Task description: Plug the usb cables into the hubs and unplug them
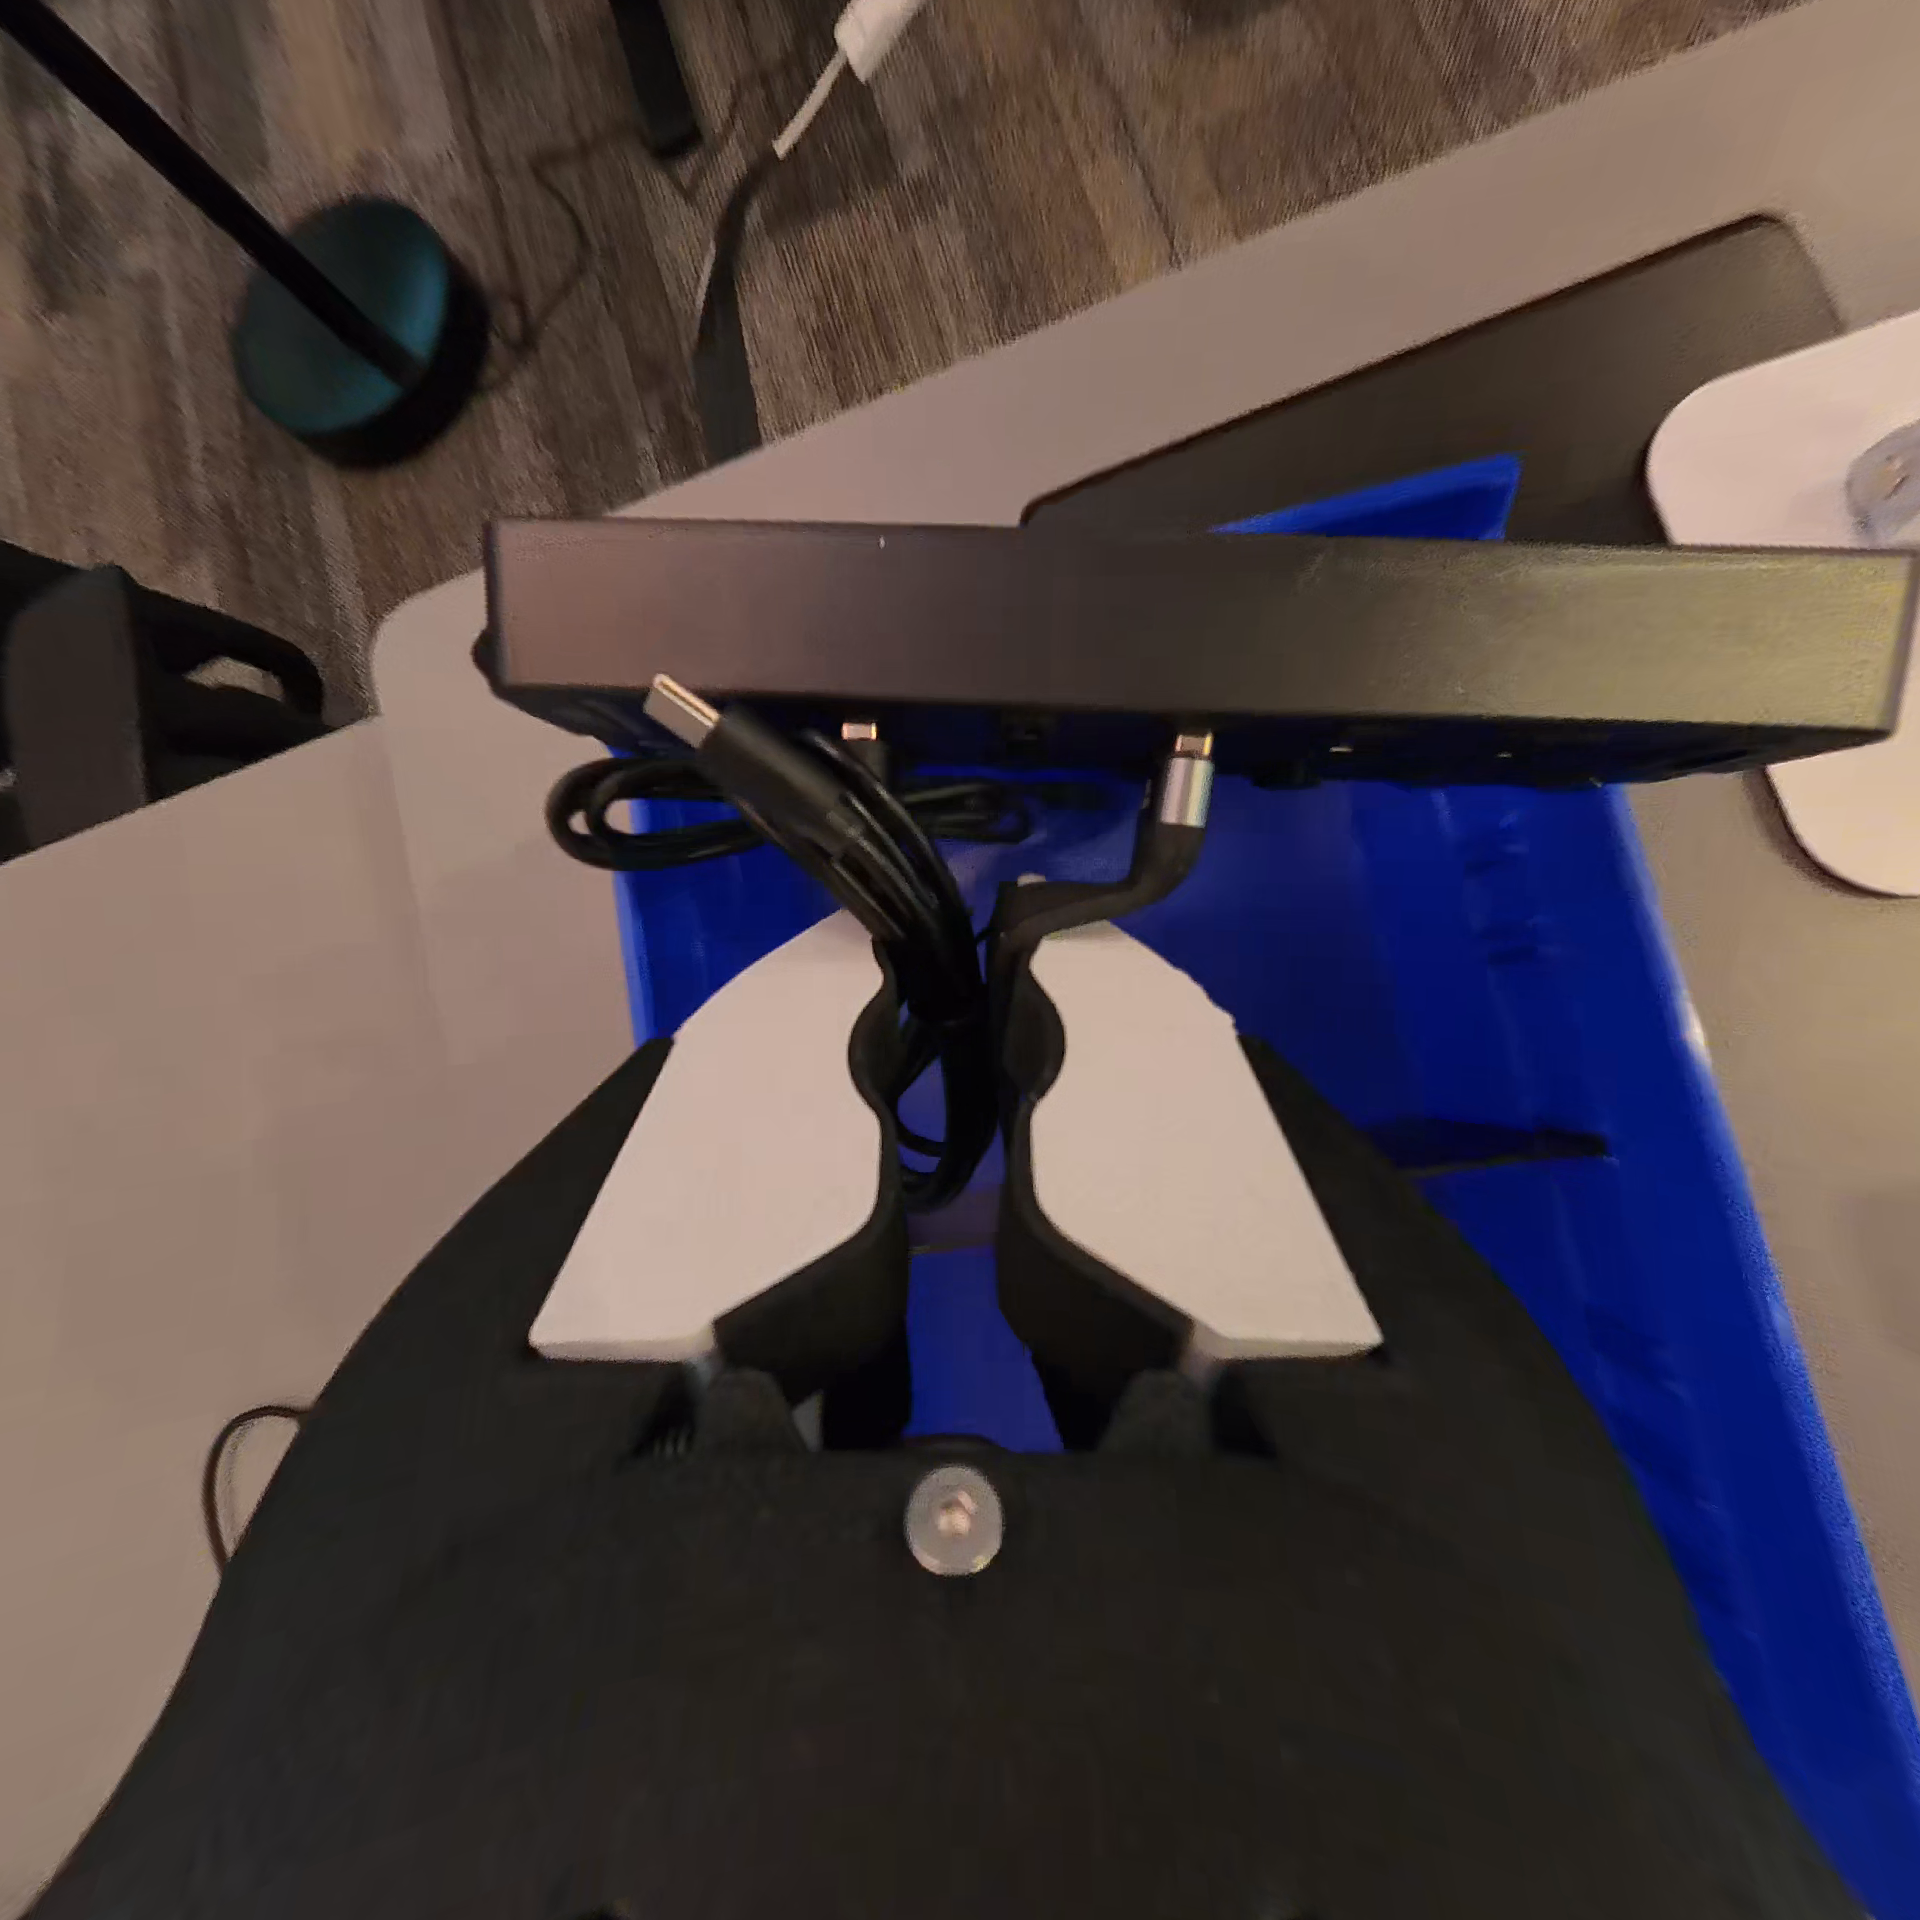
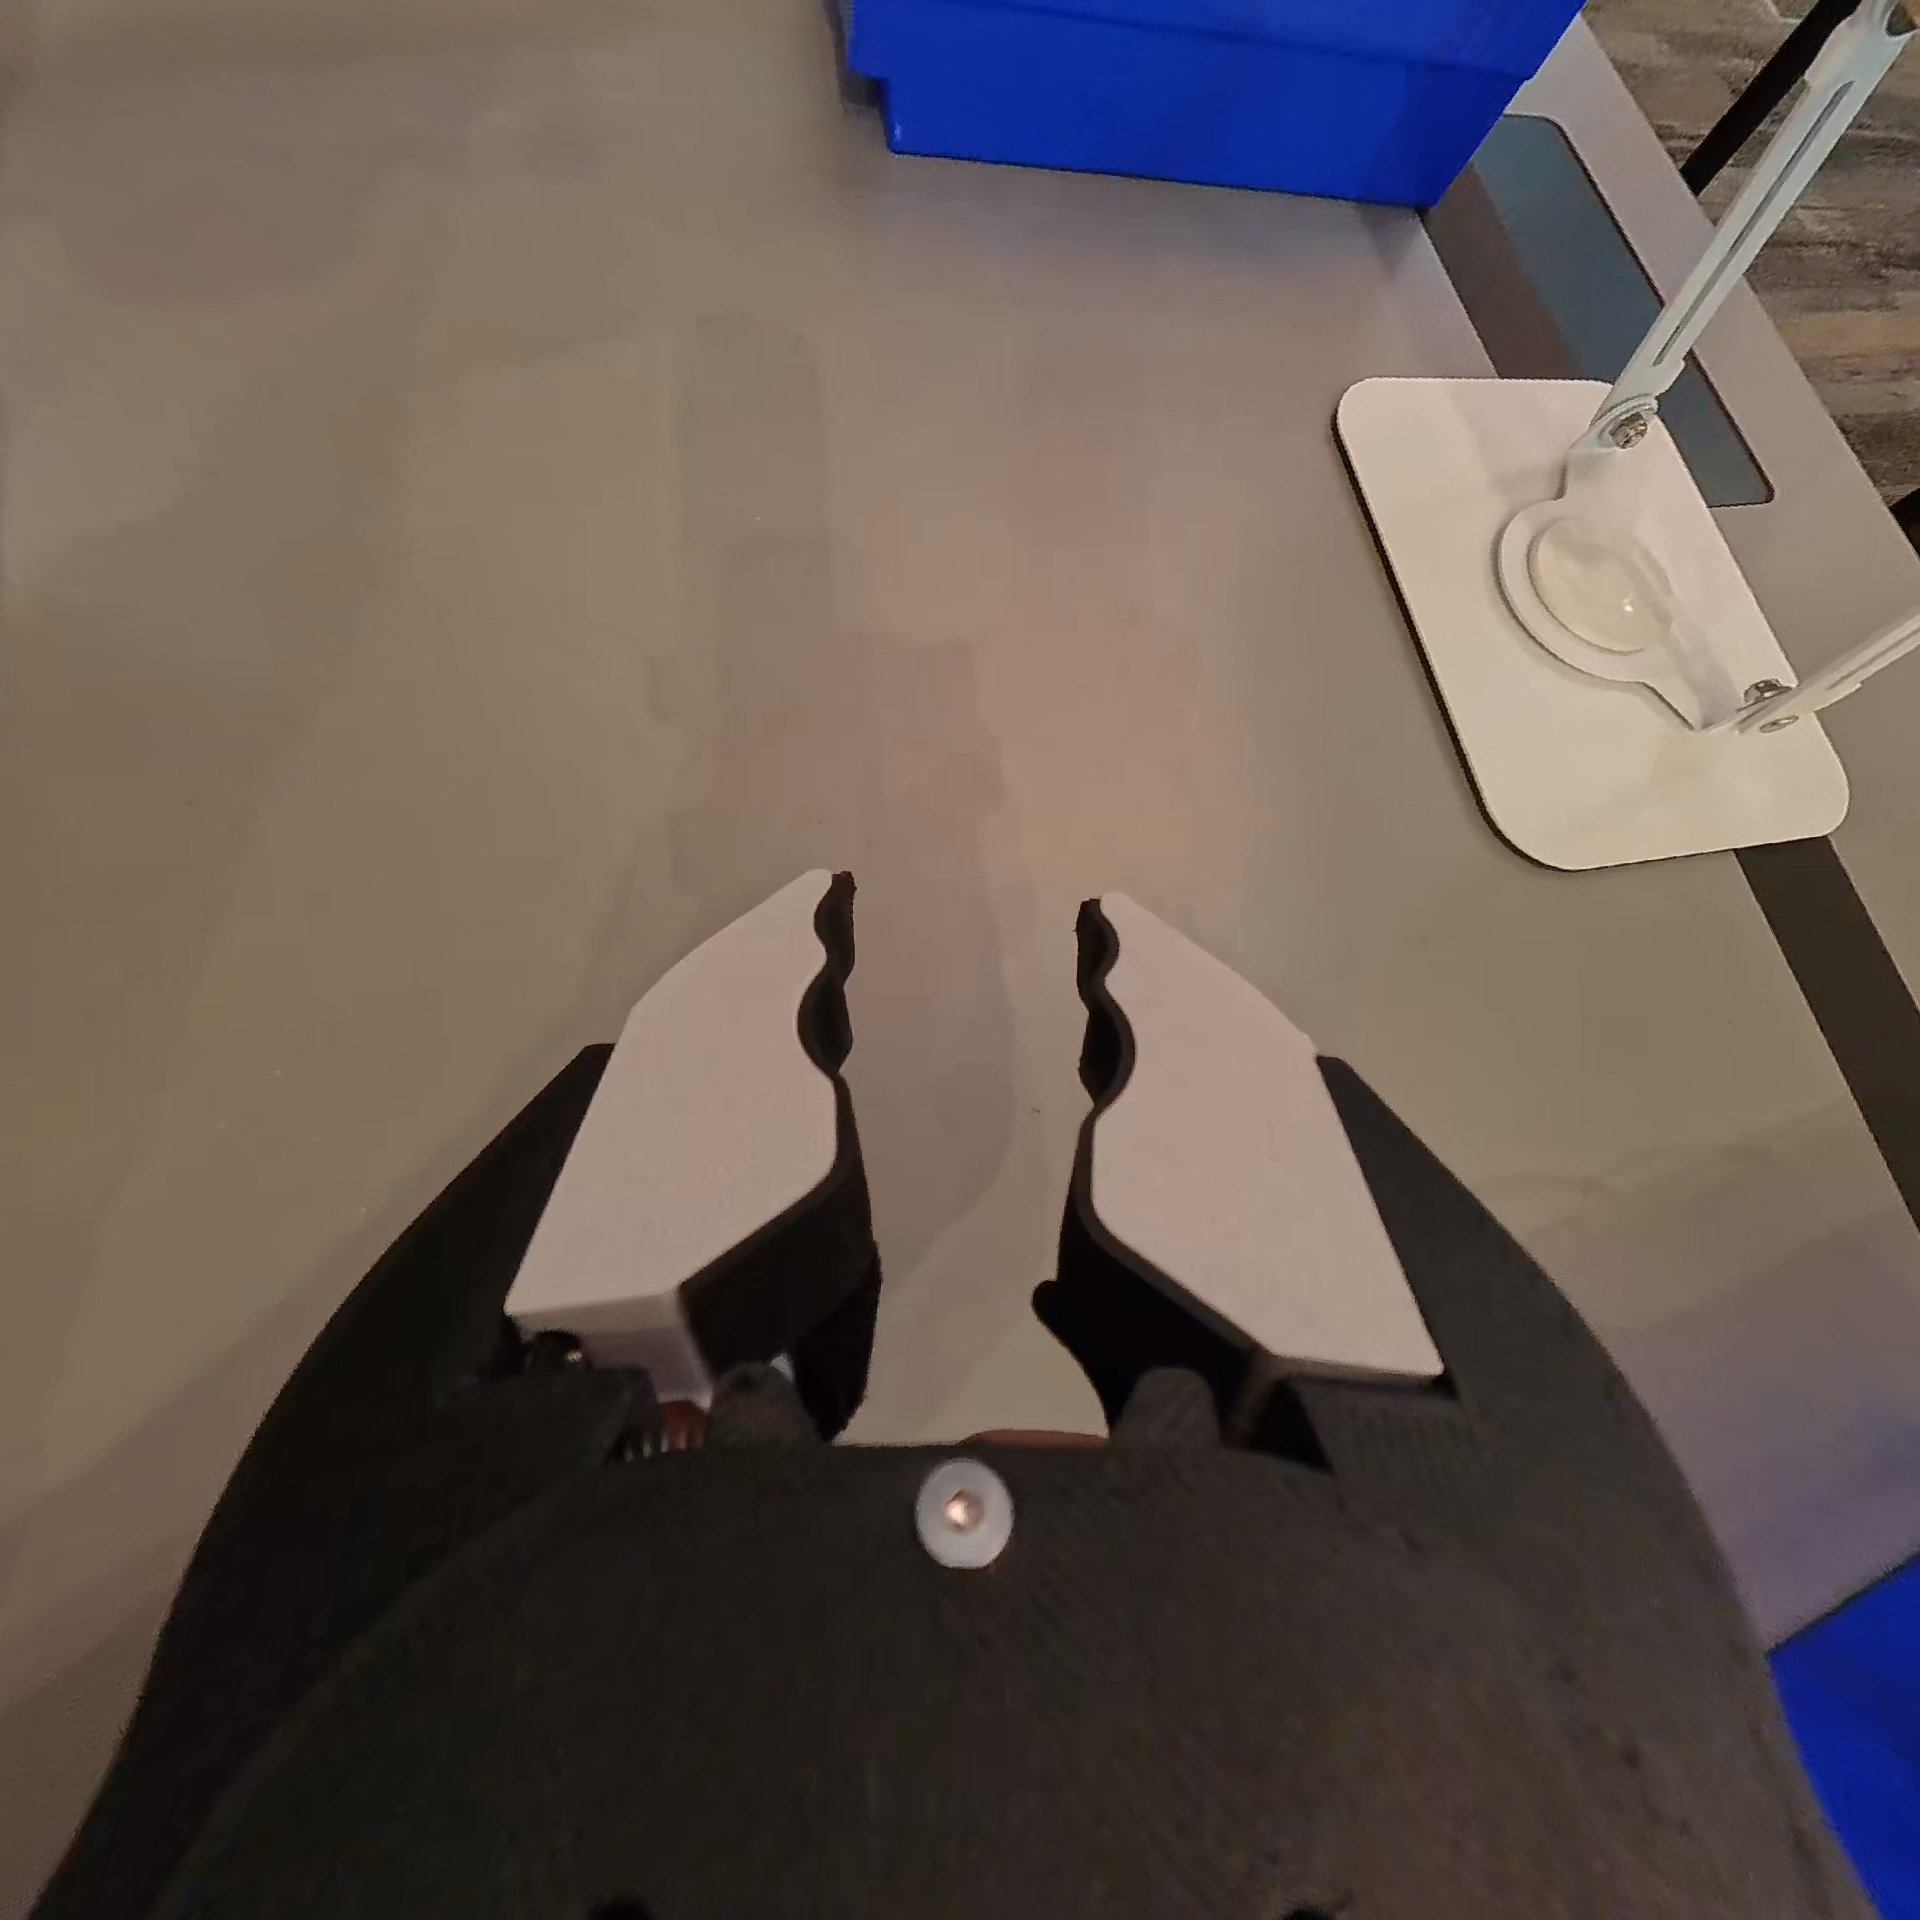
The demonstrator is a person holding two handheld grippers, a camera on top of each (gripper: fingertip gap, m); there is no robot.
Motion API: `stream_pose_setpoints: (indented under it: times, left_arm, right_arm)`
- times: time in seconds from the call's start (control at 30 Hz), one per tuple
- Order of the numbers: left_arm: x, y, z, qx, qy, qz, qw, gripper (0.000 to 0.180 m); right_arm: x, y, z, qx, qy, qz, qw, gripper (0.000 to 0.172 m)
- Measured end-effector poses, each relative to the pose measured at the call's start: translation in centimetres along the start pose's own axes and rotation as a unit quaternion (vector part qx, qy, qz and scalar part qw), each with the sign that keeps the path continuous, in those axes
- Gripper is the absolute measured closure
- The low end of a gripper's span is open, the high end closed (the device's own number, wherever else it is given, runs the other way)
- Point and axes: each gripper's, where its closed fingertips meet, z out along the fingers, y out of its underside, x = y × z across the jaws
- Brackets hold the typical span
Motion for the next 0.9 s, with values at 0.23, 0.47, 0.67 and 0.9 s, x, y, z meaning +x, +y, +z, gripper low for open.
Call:
stream_pose_setpoints:
  times: [0.23, 0.47, 0.67, 0.9]
  left_arm:
    - [-0.2, -1.9, -3.5, 0.063, -0.014, 0.008, 0.998, 0.165]
    - [1.4, -4.0, -8.5, 0.118, -0.013, 0.04, 0.992, 0.166]
    - [8.5, -5.2, -16.5, 0.201, 0.007, 0.103, 0.974, 0.166]
    - [23.4, -2.1, -21.0, 0.285, 0.116, 0.1, 0.946, 0.167]
  right_arm:
    - [-0.4, -0.3, 0.0, -0.002, 0.001, -0.005, 1.0, 0.131]
    - [-0.4, -0.3, -0.4, 0.002, 0.0, 0.002, 1.0, 0.131]
    - [-0.4, -1.3, -1.2, 0.037, -0.003, 0.034, 0.999, 0.124]
    - [0.0, -7.0, -1.2, 0.169, 0.002, 0.131, 0.977, 0.089]
